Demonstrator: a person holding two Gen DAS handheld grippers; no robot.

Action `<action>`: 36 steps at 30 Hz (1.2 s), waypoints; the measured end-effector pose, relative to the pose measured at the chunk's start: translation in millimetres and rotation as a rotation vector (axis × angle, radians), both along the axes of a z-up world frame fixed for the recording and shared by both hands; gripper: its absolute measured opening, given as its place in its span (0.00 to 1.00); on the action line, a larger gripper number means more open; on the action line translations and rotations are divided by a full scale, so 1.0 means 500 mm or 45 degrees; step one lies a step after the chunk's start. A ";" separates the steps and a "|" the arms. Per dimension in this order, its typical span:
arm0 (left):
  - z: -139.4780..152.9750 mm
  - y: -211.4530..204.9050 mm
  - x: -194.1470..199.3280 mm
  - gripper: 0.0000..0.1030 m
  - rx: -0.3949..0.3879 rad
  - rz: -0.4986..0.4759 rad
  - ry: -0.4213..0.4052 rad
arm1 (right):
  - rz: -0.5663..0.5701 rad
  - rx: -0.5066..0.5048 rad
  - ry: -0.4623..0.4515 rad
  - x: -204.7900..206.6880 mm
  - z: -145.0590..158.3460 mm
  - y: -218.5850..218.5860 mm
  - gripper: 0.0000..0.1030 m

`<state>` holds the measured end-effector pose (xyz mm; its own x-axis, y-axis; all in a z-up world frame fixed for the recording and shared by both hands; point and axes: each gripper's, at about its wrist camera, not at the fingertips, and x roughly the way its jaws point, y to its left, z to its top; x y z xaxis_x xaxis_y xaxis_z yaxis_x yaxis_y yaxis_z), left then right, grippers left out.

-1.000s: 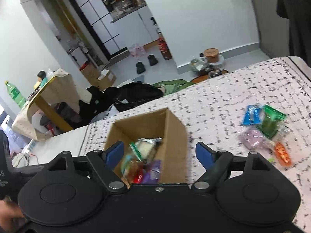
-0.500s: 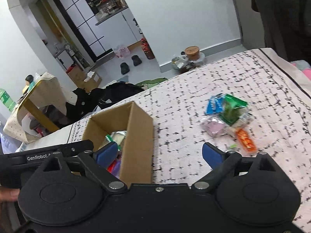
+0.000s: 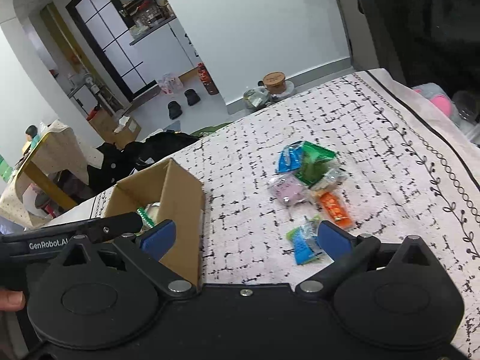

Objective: Organize snacks
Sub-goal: 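Move both grippers back toward the remaining candy packs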

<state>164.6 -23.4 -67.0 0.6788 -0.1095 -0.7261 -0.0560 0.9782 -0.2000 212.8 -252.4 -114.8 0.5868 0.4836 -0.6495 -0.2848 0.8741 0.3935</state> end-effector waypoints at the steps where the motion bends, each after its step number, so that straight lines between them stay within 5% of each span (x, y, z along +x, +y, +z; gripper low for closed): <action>1: 0.000 -0.006 0.001 1.00 0.014 -0.012 0.000 | -0.006 0.000 0.001 0.001 0.000 -0.005 0.99; 23: -0.035 -0.140 0.083 0.99 -0.036 -0.130 0.014 | -0.097 -0.066 0.043 0.026 -0.033 -0.132 0.98; 36: -0.099 -0.197 0.129 0.89 -0.076 -0.178 0.101 | -0.083 -0.061 0.099 0.055 -0.072 -0.164 0.68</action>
